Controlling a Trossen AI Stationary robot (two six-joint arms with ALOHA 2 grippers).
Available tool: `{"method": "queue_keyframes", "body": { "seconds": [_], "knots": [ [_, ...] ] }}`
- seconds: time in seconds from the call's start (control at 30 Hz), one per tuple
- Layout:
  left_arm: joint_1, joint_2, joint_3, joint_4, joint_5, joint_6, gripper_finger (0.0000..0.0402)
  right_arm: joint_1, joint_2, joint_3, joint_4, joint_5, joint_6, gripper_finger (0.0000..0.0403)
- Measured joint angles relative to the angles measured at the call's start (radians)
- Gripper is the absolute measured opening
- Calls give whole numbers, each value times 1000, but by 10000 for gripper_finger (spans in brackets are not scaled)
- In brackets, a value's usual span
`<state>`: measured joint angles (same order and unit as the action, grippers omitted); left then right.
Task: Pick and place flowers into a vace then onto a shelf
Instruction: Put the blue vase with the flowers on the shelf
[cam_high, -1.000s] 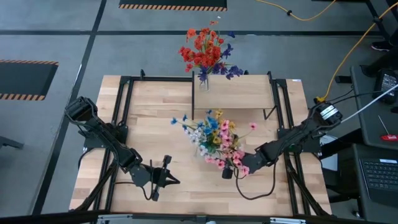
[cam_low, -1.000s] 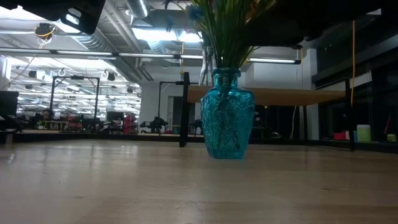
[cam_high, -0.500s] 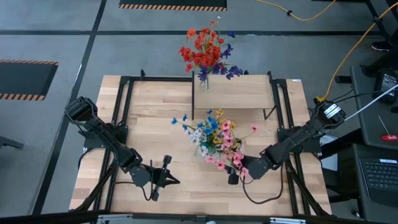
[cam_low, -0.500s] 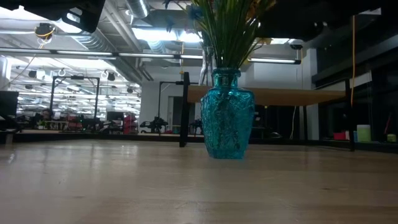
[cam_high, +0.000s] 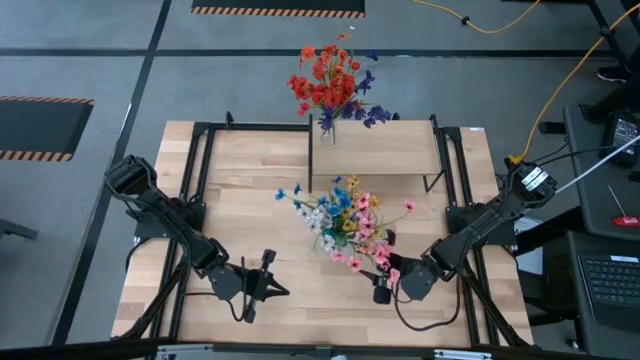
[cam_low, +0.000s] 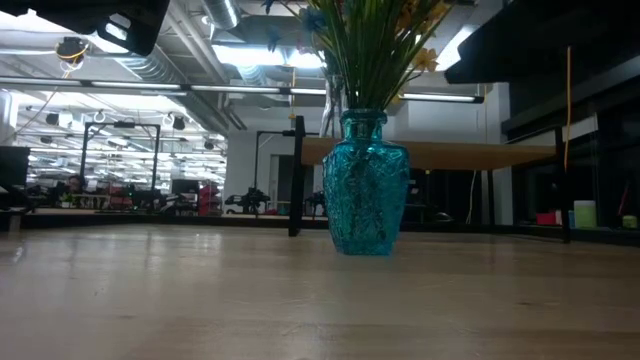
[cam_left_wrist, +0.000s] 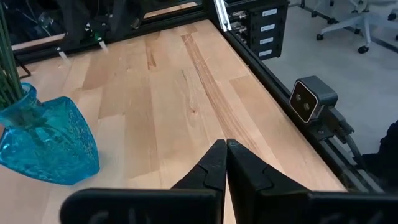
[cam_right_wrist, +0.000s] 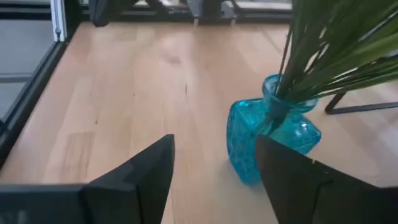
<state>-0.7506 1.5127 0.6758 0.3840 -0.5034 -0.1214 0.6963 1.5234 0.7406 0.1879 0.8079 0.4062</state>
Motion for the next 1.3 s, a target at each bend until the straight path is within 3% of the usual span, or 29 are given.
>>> {"method": "queue_keyframes", "body": {
  "seconds": [0.17,0.33,0.47,0.67,0.87,0.97,1.07,1.3],
  "knots": [
    [0,0,0,-31,0,-9,3,28,0,-32,37,78,11,170],
    [0,-9,-20,-60,0,-15,3,42,1,-131,234,87,-2,108],
    [7,-86,-129,33,-11,-33,2,42,1,-170,379,90,-93,74],
    [44,-268,-338,281,39,-16,2,27,1,-163,396,89,-219,45],
    [112,-366,-419,301,33,22,3,4,1,-163,397,89,-228,30],
    [146,-373,-424,300,59,60,2,-16,1,-163,397,87,-228,36],
    [169,-373,-424,298,92,81,3,-28,1,-163,395,50,-224,67],
    [210,-373,-424,294,106,99,3,-34,1,-163,394,36,-202,205]
  ]
}}
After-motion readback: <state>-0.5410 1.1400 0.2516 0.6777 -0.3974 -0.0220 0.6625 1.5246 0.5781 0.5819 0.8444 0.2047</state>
